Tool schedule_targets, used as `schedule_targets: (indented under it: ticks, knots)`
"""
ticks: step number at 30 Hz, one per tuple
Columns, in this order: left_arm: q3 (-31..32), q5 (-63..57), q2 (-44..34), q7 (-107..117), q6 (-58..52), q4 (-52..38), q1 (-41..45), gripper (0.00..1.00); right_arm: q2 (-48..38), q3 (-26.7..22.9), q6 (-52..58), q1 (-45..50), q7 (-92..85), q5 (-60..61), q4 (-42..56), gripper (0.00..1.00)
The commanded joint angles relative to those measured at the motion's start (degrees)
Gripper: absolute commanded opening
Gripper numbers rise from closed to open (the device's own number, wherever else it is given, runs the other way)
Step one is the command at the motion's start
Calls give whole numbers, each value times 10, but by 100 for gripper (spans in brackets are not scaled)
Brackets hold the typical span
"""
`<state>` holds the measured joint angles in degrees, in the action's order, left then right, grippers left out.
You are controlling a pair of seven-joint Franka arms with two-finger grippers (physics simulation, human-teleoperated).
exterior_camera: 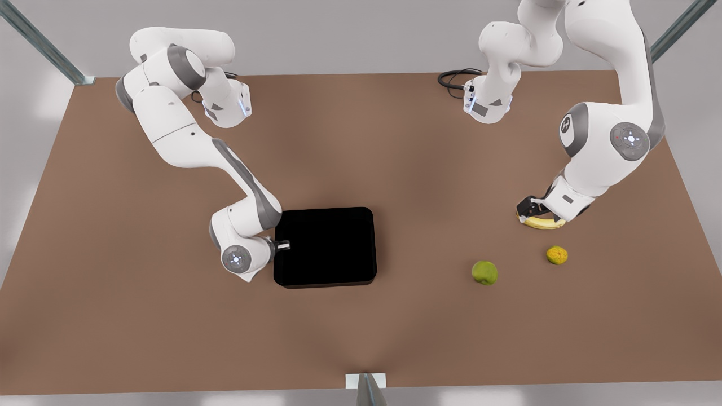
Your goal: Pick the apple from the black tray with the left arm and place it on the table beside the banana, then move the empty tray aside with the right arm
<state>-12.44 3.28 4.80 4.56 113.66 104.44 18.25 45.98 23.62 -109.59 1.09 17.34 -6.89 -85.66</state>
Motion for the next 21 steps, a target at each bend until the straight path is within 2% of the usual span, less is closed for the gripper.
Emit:
schedule_targets:
  ticks: [1,4,10,15,21]
  knots:
    - [0,-1,0,-10,-3,0,1,100,-1,0,-4,0,-22,1,1,41]
    - [1,-1,0,-8,-3,0,2,100,-2,0,-4,0,-21,2,1,25]
    - [0,-1,0,-8,-3,0,2,100,-5,1,3,0,-15,2,8,14]
    - [0,-1,0,-8,-4,0,2,100,-26,8,39,-1,-17,3,16,10]
    - [0,-1,0,-7,-4,0,2,100,-62,8,103,-6,-24,16,26,9]
